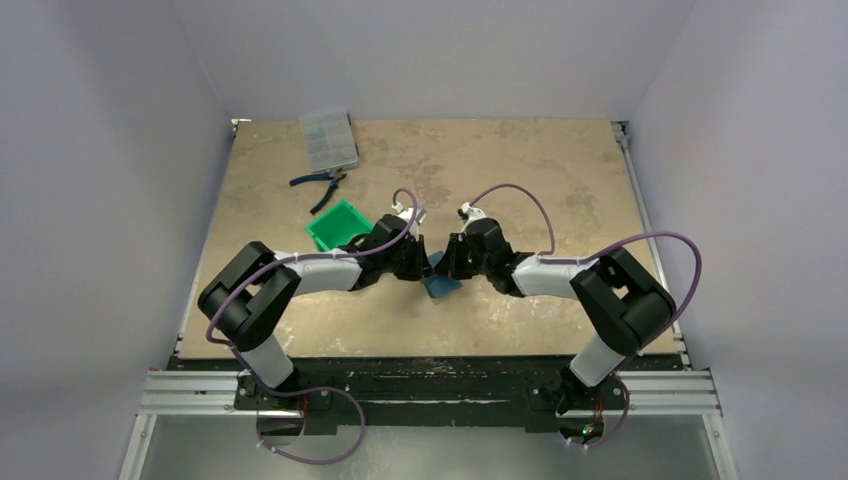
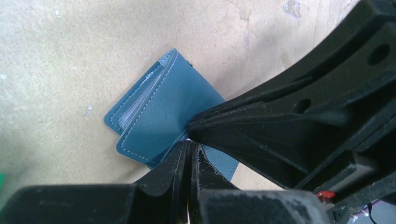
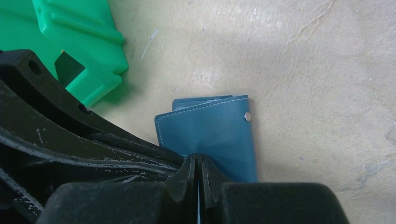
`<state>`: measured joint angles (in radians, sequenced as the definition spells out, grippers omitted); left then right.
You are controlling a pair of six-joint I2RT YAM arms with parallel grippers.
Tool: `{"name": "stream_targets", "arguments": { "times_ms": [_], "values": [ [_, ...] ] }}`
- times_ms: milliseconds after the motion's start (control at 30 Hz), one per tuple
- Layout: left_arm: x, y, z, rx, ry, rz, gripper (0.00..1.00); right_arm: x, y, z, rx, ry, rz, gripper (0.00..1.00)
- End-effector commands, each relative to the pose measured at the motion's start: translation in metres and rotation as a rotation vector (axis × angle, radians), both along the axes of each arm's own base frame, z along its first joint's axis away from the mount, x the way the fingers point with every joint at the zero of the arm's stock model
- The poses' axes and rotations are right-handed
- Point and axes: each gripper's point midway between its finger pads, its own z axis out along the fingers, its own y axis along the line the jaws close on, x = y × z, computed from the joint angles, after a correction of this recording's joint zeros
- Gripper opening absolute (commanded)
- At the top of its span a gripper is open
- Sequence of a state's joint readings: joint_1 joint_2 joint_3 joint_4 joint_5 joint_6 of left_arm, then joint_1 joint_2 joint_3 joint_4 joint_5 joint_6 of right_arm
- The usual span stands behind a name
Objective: Put the credit cards into the card holder
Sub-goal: Close the card holder.
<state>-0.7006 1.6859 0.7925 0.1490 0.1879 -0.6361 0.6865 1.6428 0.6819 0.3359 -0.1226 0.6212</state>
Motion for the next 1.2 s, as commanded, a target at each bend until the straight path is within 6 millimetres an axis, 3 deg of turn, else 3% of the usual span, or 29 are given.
{"name": "stream_targets", "arguments": {
  "times_ms": [0,167,300,433,600,800,933,1167],
  "values": [
    [-0.061,0.054,-0.079,0.3,0.198,-0.031,0.0,-0.043,-0.008,-0.008,-0.004,0.205,0.125,0.1],
    [-0.072,0.058,-0.086,0.329,0.211,-0.041,0.0,-0.035,-0.013,0.001,0.032,0.205,0.138,0.21],
    [-0.073,0.069,-0.083,0.37,0.192,-0.025,0.0,-0.04,-0.014,0.004,0.083,0.23,0.163,0.32],
    [-0.074,0.065,-0.077,0.349,0.182,-0.045,0.0,-0.045,-0.016,0.002,0.131,0.264,0.173,0.38],
    [-0.074,0.06,-0.074,0.324,0.173,-0.061,0.0,-0.057,-0.009,-0.006,0.211,0.353,0.19,0.35],
    [-0.075,0.056,-0.073,0.296,0.174,-0.068,0.0,-0.042,-0.019,-0.014,0.252,0.352,0.067,0.19],
    [-0.075,0.054,-0.069,0.279,0.165,-0.07,0.0,-0.031,-0.026,-0.012,0.259,0.339,0.033,0.29],
    [-0.072,0.048,-0.065,0.255,0.154,-0.076,0.0,-0.023,-0.02,-0.012,0.268,0.351,0.037,0.3]
  ]
}}
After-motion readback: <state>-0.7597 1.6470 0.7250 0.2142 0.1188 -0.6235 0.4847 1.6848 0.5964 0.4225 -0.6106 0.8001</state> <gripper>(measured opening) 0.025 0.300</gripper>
